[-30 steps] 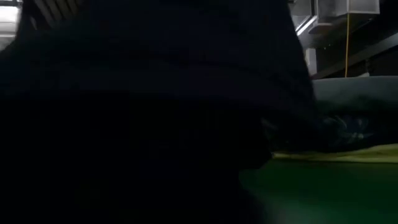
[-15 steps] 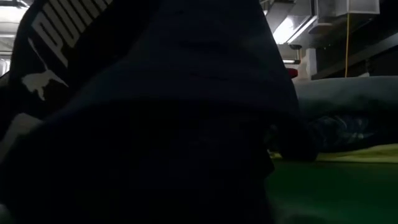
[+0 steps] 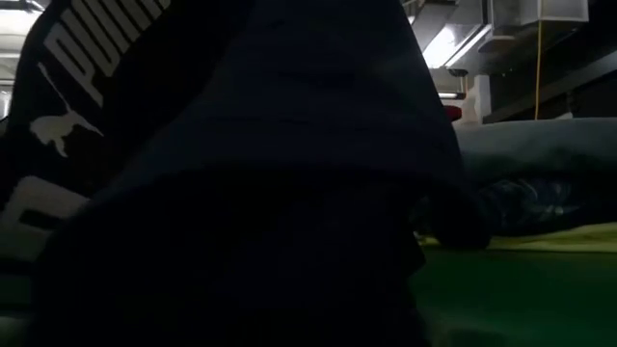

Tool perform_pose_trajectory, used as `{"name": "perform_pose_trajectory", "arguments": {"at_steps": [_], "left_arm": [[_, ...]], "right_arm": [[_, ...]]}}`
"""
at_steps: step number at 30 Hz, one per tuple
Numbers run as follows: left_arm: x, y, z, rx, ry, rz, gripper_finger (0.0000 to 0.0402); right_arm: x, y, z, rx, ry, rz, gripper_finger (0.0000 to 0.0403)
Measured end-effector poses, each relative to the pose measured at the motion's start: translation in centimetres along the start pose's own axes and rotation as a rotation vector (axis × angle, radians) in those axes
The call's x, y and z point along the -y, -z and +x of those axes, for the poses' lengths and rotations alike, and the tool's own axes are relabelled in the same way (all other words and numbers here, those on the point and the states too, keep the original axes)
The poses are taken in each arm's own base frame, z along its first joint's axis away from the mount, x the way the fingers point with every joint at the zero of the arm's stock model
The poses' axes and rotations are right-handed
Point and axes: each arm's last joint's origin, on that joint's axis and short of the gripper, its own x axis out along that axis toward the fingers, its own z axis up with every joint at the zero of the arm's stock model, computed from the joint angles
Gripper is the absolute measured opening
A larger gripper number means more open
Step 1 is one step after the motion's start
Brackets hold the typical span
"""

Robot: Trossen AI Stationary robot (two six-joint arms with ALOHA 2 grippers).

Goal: Fold Laundry from Bin
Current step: Fold the dark blue underwear shorts

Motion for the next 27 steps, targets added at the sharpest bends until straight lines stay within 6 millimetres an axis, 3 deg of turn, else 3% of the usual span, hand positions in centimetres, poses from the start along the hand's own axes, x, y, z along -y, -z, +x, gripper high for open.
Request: {"name": "perform_pose_trajectory", "arguments": {"at_steps": [10, 15, 18, 27], "left_arm": [[0.02, -0.04, 0.01, 0.004, 0.004, 0.006, 0.0], [0.03, -0.08, 0.01, 0.008, 0.005, 0.006, 0.0002], [0.03, -0.07, 0.01, 0.007, 0.004, 0.008, 0.001], [-0.04, -0.12, -0.03, 0.011, 0.001, 0.007, 0.0058]], "right_arm": [[-0.43, 0.22, 0.8, -0.011, -0.021, 0.033, 0.0087], [-0.23, 0.28, 0.91, -0.016, -0.007, 0.035, 0.0047], [-0.22, 0.29, 0.92, -0.016, -0.007, 0.032, 0.001], [-0.05, 0.0, 0.81, 0.009, 0.025, 0.039, 0.0005]]}}
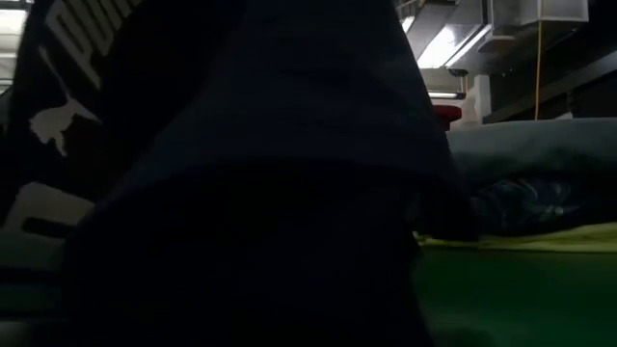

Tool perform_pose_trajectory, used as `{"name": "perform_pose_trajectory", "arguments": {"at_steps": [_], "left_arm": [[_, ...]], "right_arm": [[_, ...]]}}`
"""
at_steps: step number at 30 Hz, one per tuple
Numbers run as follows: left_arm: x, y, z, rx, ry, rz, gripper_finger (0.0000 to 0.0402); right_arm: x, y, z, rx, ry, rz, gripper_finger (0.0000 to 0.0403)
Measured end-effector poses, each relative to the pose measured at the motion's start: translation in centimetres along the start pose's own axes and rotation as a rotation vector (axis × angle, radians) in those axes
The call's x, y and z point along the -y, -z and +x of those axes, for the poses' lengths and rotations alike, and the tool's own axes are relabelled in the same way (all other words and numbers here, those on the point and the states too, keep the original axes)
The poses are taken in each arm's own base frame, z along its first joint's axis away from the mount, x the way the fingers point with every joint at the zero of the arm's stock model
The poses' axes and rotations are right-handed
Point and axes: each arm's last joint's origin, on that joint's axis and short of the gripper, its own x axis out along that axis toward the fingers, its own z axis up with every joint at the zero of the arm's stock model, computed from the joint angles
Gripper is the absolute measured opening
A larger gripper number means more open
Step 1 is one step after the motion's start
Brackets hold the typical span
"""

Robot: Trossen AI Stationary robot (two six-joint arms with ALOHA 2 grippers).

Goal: Fold Laundry from Bin
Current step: Fold the dark blue underwear shorts

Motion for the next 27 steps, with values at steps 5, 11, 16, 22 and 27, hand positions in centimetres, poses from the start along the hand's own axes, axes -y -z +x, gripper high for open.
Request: {"name": "perform_pose_trajectory", "arguments": {"at_steps": [5, 11, 16, 22, 27], "left_arm": [[-0.2, 0.0, -0.3, -0.003, -0.01, 0.039, 0.0112], [-1.3, 0.4, -3.4, -0.05, 0.008, 0.064, 0.0159], [-2.1, 1.3, -6.0, -0.131, 0.065, -0.066, 0.0175], [-1.5, 3.0, -7.2, -0.278, 0.013, -0.24, 0.0176], [0.0, 4.4, -6.8, -0.335, -0.126, -0.254, 0.0176]], "right_arm": [[0.5, -0.3, -0.6, 0.011, 0.059, -0.004, 0.0005], [1.6, -0.9, -2.2, 0.044, 0.116, -0.021, 0.0006], [2.5, -1.3, -3.6, 0.068, 0.143, -0.049, 0.0004], [3.0, -1.4, -4.3, 0.068, 0.181, -0.077, 0.0002], [3.0, -1.5, -4.3, 0.069, 0.184, -0.085, 0.0004]]}}
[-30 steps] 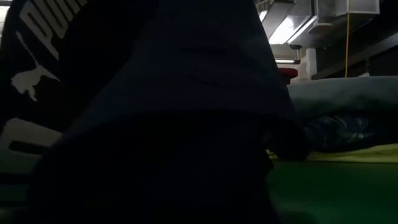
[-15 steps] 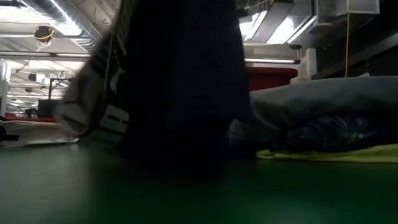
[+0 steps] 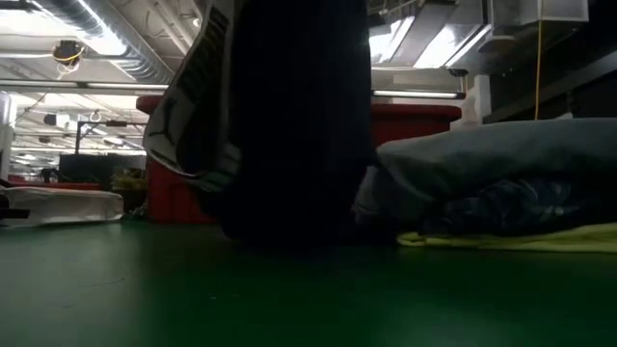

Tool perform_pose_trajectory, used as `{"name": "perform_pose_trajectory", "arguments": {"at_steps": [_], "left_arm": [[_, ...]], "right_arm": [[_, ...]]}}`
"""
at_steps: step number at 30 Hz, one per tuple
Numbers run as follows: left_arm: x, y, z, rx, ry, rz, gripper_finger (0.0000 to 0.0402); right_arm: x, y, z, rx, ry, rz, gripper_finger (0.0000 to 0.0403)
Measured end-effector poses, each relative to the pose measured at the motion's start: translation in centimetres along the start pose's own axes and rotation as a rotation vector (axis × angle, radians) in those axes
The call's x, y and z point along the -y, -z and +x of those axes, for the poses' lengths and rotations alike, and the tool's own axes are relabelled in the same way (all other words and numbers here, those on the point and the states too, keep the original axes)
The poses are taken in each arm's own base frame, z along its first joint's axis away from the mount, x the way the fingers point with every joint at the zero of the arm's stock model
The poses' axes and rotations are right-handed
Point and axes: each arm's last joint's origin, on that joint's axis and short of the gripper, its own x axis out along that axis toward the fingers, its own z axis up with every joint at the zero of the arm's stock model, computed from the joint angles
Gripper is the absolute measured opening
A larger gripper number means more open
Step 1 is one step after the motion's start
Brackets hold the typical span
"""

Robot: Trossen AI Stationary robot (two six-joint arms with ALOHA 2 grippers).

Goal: Fold Laundry from Bin
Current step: Fold the dark blue underwear shorts

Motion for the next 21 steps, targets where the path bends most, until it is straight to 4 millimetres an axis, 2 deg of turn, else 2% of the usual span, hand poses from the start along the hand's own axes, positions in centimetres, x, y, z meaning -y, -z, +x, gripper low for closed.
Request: {"name": "perform_pose_trajectory", "arguments": {"at_steps": [9, 15, 21], "left_arm": [[3.6, 1.6, 2.4, 0.076, -0.148, -0.074, 0.0176], [6.5, 3.0, 5.7, 0.073, -0.23, -0.13, 0.0176], [8.1, 4.0, 9.7, 0.035, -0.313, -0.175, 0.0176]], "right_arm": [[0.0, 0.0, 0.0, 0.002, -0.002, 0.0, 0.0004], [-0.1, 0.0, 0.0, 0.002, -0.002, -0.002, 0.0005], [-0.1, 0.0, 0.0, 0.003, -0.005, -0.003, 0.0005]]}}
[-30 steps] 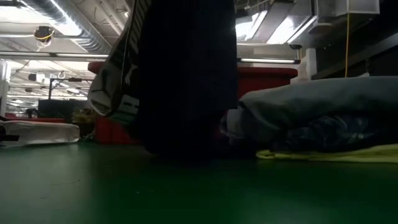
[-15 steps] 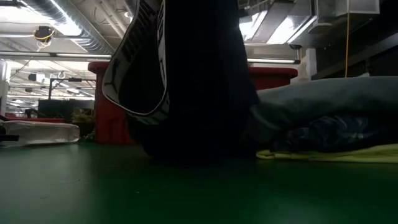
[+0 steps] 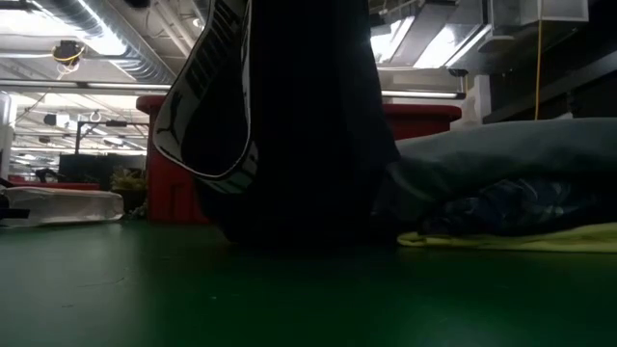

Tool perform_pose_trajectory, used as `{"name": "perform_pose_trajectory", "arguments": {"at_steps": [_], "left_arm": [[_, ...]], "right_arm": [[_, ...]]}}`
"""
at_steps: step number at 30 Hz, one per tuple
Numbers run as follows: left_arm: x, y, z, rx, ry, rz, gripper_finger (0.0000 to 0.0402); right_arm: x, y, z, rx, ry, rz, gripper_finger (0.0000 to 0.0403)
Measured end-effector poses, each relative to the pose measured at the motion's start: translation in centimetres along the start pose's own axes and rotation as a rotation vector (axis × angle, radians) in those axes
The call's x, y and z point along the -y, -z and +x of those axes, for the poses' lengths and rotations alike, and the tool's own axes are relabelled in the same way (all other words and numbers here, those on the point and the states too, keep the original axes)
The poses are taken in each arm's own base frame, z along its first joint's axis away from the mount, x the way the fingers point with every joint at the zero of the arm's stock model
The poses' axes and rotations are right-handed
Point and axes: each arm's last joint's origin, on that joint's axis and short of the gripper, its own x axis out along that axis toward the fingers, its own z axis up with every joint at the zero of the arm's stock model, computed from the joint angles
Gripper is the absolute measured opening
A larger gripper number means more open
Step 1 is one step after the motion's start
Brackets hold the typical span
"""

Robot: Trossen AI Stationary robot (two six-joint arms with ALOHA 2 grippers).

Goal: Fold Laundry from Bin
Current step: Fold the dark blue underwear shorts

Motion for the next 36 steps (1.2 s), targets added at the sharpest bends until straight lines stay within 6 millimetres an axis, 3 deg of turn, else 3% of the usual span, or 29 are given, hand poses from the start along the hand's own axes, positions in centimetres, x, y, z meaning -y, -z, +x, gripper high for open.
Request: {"name": "perform_pose_trajectory", "arguments": {"at_steps": [10, 28, 36], "left_arm": [[3.1, 2.5, 4.6, -0.005, -0.104, -0.092, 0.0176], [3.6, 2.1, 5.2, 0.082, -0.091, -0.228, 0.0176], [4.3, 2.6, 7.9, 0.047, -0.14, -0.226, 0.0176]], "right_arm": [[0.0, 0.0, 0.0, 0.0, 0.0, 0.0, 0.0005], [0.0, 0.0, 0.0, -0.001, 0.0, -0.001, 0.0005], [0.0, 0.0, 0.0, -0.001, -0.001, -0.002, 0.0005]]}}
